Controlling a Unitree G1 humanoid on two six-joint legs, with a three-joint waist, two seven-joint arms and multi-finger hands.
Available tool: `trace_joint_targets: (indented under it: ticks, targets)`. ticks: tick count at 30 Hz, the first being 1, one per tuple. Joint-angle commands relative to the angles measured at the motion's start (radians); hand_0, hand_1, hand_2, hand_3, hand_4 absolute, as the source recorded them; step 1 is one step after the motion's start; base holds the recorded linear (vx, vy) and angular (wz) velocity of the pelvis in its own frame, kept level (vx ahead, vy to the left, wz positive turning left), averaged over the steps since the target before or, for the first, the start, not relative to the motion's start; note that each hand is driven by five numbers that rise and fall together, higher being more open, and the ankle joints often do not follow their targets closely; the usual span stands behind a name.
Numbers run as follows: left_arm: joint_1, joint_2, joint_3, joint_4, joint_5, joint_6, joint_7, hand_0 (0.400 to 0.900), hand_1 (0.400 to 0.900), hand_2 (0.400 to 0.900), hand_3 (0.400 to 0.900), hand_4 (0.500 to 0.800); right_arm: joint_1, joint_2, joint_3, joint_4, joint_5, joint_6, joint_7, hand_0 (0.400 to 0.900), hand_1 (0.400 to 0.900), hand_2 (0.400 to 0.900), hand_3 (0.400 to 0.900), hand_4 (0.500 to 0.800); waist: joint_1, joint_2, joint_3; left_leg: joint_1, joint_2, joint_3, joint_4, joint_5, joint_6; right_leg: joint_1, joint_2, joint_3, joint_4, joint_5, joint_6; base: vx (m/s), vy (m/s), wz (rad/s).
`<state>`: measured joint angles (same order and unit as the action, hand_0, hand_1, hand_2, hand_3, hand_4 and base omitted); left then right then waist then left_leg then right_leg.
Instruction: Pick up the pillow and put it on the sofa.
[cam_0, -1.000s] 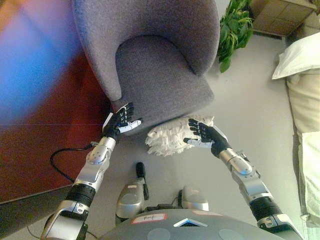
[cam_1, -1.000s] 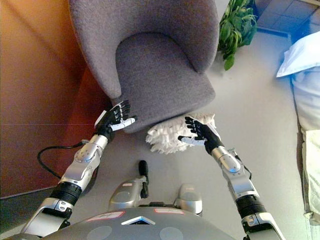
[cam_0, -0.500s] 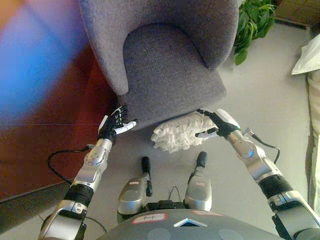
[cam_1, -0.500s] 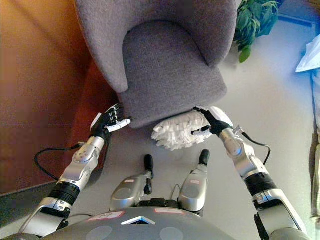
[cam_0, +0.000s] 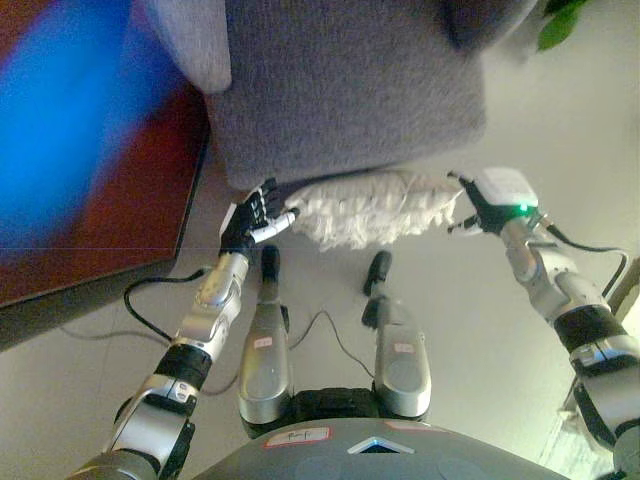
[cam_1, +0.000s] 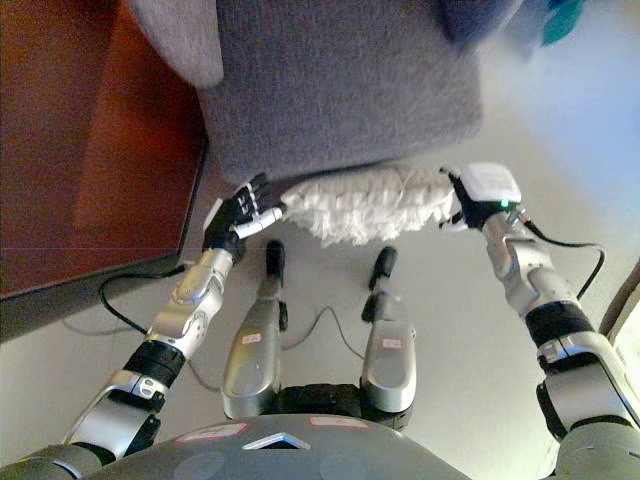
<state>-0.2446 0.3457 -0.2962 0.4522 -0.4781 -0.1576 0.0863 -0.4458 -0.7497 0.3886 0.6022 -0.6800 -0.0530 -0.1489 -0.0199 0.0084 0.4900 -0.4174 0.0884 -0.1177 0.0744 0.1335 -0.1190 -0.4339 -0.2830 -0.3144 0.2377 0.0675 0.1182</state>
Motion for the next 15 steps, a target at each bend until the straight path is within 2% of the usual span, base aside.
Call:
trace_joint_targets:
  ticks: [1, 8, 15]
  targets:
    - [-0.024, 0.026, 0.012, -0.119, -0.048, -0.101, 0.033, 0.9, 0.9, 0.9, 0.9, 0.8, -0.095, -0.035, 0.015, -0.039, 0.013, -0.001, -0.095, 0.9, 0.9, 0.9, 0.9, 0.8, 0.018, -0.021, -0.003, -0.03, 0.018, 0.005, 0.181, -0.173, 0.006, -0.138, -0.069, 0.074, 0.185, -0.006, 0.08, -0.15, -0.01, 0.11]
    - [-0.073, 0.015, 0.001, -0.165, -0.067, -0.121, 0.069, 0.9, 0.9, 0.9, 0.9, 0.8, -0.18, -0.03, 0.008, 0.004, 0.039, 0.017, -0.151, 0.9, 0.9, 0.9, 0.9, 0.8, 0.018, -0.003, 0.03, -0.264, -0.011, -0.001, 0.389, -0.24, 0.012, -0.34, -0.092, 0.121, 0.399, -0.077, 0.076, -0.1, 0.009, 0.02]
    - [-0.092, 0.024, 0.004, -0.243, -0.099, -0.138, 0.09, 0.9, 0.9, 0.9, 0.9, 0.8, -0.257, -0.035, 0.03, 0.036, 0.045, 0.031, -0.169, 0.9, 0.9, 0.9, 0.9, 0.8, 0.02, 0.01, 0.03, -0.457, -0.029, -0.017, 0.522, -0.273, 0.015, -0.513, -0.111, 0.152, 0.527, -0.126, 0.067, -0.06, 0.003, 0.03]
